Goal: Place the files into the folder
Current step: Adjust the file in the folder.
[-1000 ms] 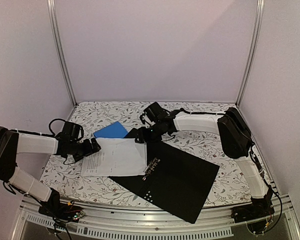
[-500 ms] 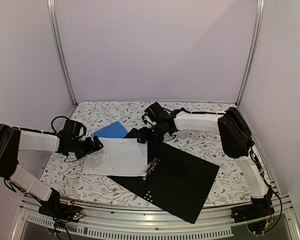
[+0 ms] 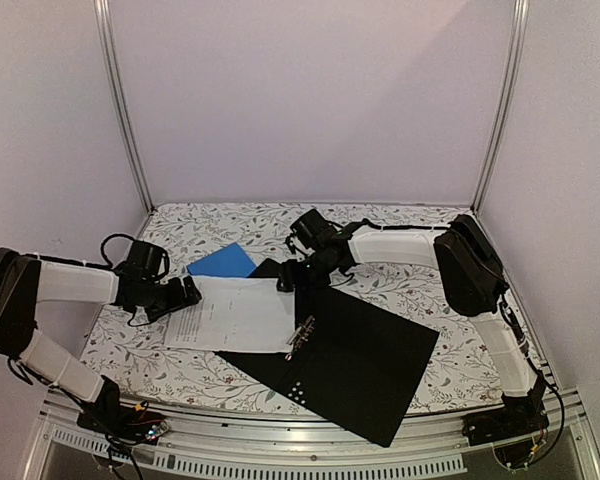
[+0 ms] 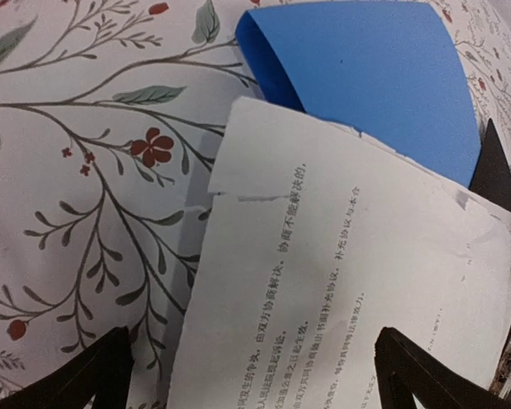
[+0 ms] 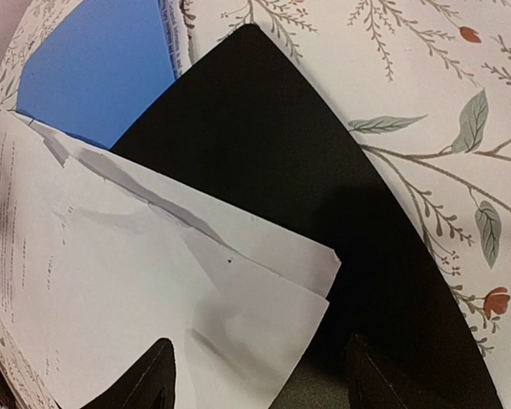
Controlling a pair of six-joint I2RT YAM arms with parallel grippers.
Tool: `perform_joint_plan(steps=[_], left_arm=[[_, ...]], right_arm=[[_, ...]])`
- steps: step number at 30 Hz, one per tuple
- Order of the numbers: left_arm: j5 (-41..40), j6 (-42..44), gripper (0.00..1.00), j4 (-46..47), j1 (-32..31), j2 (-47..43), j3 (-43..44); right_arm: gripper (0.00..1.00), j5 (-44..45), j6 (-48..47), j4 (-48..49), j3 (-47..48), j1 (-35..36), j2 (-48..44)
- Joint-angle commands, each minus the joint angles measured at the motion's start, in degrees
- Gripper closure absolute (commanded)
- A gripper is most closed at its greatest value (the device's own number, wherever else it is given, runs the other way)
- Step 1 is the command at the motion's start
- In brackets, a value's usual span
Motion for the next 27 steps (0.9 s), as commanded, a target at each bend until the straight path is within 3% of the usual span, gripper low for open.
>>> perform_joint_plan(steps=[1,9,27], left_arm=[[2.7,-0.01,0.01,0.45,-0.09,3.09,0.35],[7.98,-2.71,0.03,2.55,-0.24,-2.28,-4.58],[7.82,-7.83,0.13,0.0,-2.51,-18.59,-13.38]], right_arm=[[0.32,-2.38,0.85,-0.46,-1.04,0.71,0.29],[0.32,-5.31,1.32,1.71,0.04,0.96,1.27],[0.34,-11.6,-0.98,0.7,11.1,0.32,8.09]])
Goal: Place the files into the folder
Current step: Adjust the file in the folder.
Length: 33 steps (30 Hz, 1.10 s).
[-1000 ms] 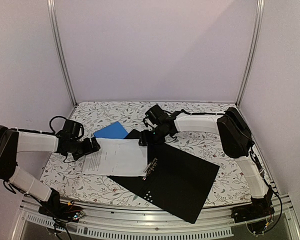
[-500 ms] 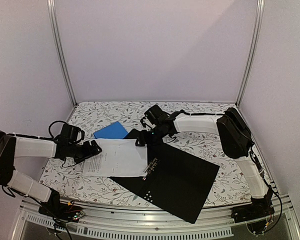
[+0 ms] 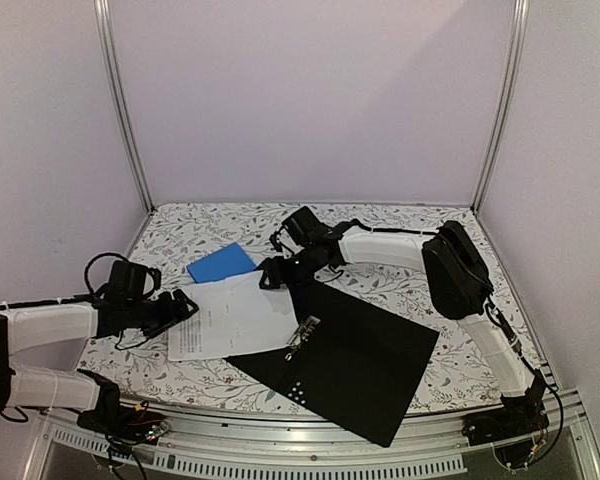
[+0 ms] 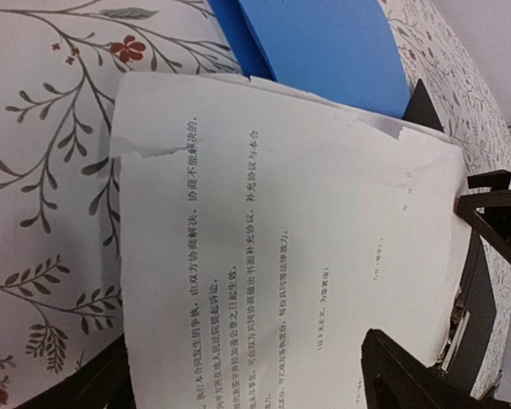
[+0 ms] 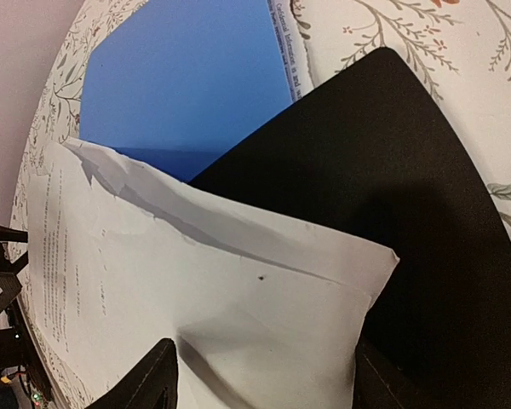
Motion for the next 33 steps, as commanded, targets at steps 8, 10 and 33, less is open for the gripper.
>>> perform_joint_plan(steps=[8,10,33], left_arm=[[-1.87,-5.19,0.17,-5.63,-2.25,-11.21,-5.71],[-2.11,-6.46,0.18,-6.98,-2.9,-13.93,-6.57],[-13.02,-16.45,0.22,-15.01,-22.0,-16.58,-6.55]], right_arm=[[0.36,-3.55,-2.1,-2.17,7.11,-1.08,4.7],[0.37,-4.03,-2.64,-2.7,8.48,-1.19,5.48],[0.37,-7.76,-6.26,-8.96,19.93,-3.06,10.88]])
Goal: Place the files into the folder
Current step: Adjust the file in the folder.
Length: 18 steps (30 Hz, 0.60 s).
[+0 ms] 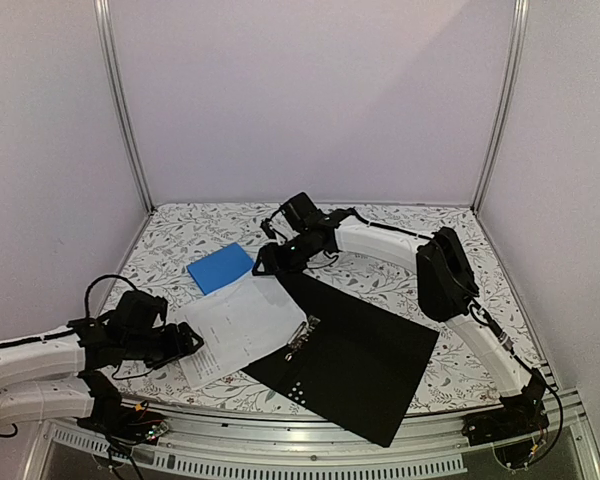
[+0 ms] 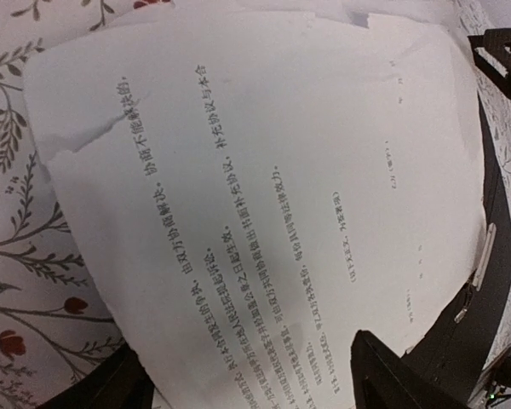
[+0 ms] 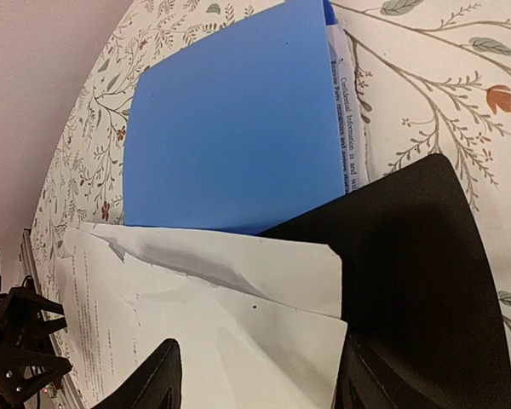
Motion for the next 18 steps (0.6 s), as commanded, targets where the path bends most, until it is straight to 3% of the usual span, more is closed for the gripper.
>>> perform_joint_plan(steps=[1,10,18], left_arm=[[-3.27,-3.38,0.22,-1.25,-3.56,0.48,0.74],[-7.27,-7.21,0.22,1.61,-12.02,5.69,3.08],[-8.5,-6.72,0.22,7.4,-18.04,17.4,8.18]], right_arm=[[0.36,-1.63,-1.04,-2.02,2.57,-1.04,2.72],[0.26,4.67,-2.94,-7.4,2.66,-3.42,1.21],[0.21,8.15,-6.07,-8.93,-3.23,-4.73,-4.18]])
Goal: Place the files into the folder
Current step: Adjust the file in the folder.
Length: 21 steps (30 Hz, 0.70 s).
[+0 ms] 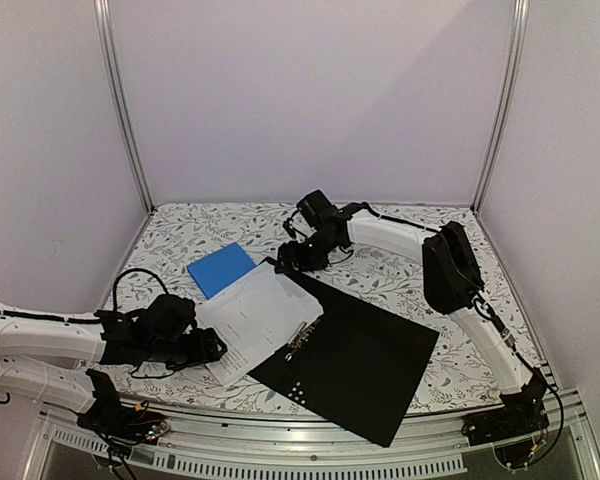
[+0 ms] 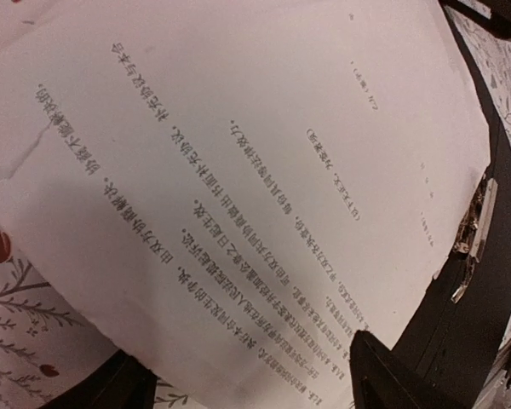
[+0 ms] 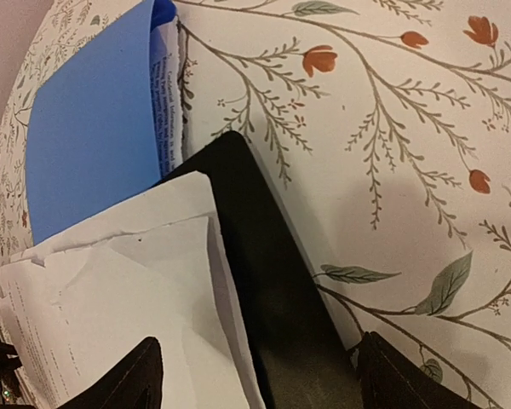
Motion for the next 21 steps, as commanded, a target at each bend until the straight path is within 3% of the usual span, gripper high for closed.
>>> perform_joint_plan(steps=[1,6,15,21], left_arm=[[-1.1,0.49,0.22,3.48,-3.93,6.39,4.01],[-2.13,3.16,0.21,1.28,-6.53,10.09,8.86],[-1.48,7.31,0.16,-2.09,-7.32,8.1,11.49],[-1.91,10.55,0.02,-11.84,-7.28,8.12,15.41]], right_arm=[[0.21,3.42,-2.69,-2.39,-4.43,-0.65,-4.78],[0.2,4.4,-4.12,-2.28,-8.9,-1.07,-8.61],[0.18,7.71,-6.1,-2.29,-15.21,-1.97,-14.03],[0.16,8.92,-7.42,-2.35,-18.44,-2.92,-17.49]])
